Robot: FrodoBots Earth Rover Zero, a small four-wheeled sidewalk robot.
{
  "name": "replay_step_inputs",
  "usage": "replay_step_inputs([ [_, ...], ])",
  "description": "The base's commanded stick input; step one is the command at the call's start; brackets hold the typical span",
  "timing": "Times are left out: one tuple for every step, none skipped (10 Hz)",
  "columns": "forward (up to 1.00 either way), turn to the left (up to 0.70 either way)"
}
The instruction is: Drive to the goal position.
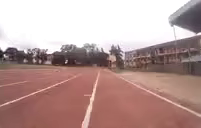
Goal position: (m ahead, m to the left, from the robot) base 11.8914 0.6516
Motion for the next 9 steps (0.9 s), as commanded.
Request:
replay_step_inputs([
  [0.70, 0.00],
  [0.70, 0.00],
  [0.70, 0.00],
  [0.70, 0.00],
  [0.70, 0.00],
  [0.70, 0.00],
  [0.70, 0.00],
  [0.70, 0.00],
  [0.70, 0.00],
])
